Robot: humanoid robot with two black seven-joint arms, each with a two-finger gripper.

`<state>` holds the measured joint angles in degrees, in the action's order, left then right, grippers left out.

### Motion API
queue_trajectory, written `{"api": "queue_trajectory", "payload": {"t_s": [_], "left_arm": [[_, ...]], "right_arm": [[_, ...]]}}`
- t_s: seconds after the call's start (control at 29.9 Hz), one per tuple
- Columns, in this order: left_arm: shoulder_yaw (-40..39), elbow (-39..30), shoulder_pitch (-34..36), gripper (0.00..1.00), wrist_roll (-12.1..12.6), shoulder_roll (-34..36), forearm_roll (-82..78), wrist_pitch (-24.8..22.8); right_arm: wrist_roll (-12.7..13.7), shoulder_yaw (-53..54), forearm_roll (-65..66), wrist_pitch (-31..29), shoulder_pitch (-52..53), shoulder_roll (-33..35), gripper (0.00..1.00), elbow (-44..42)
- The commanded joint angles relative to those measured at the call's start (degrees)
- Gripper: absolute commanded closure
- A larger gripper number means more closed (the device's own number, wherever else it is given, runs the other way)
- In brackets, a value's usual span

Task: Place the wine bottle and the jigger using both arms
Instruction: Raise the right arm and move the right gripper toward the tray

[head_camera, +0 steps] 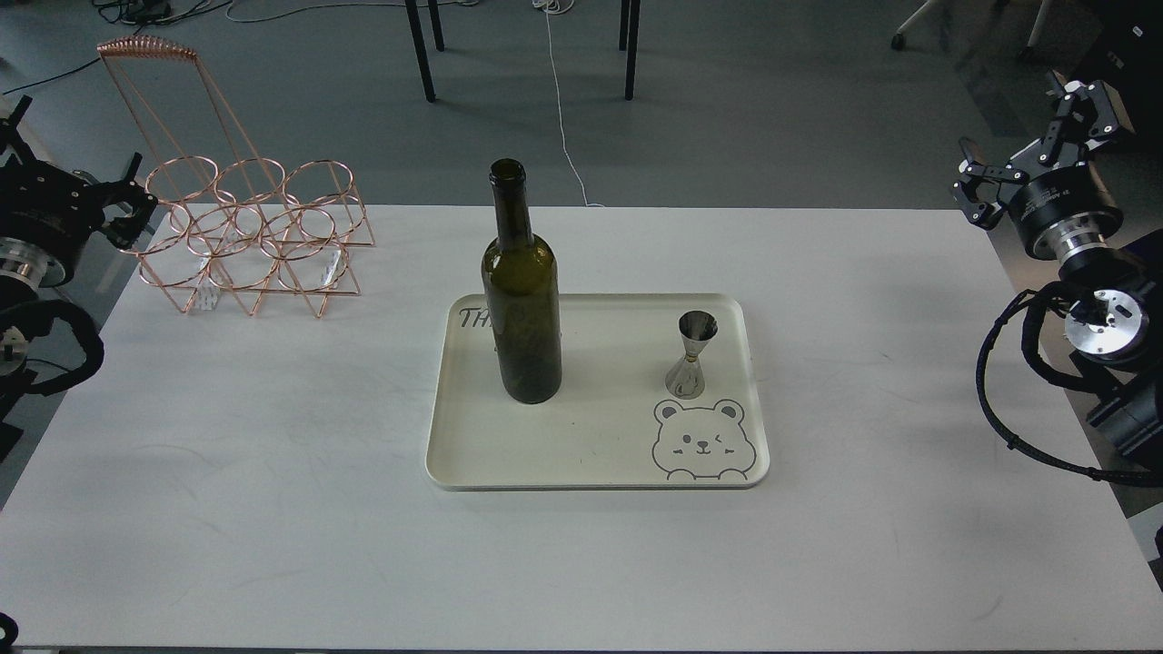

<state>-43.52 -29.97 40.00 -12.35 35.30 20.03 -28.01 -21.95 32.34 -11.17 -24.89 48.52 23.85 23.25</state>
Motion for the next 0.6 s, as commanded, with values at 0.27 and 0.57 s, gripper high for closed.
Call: {"api": "queue_trajectory", "payload": {"t_s": [0.27,0.57], "left_arm": [[0.5,-0.2,0.1,0.02,0.0,-0.2,-0.2,0.0],[0.3,-0.2,0.4,0.02,0.0,0.2,-0.2,0.0]], "right_arm": [[-0.2,-0.7,0.3,0.2,-0.4,0.1,0.01,0.8],[-0.5,-3.2,12.2,6.7,0.0,6.6,0.01,17.4]]}}
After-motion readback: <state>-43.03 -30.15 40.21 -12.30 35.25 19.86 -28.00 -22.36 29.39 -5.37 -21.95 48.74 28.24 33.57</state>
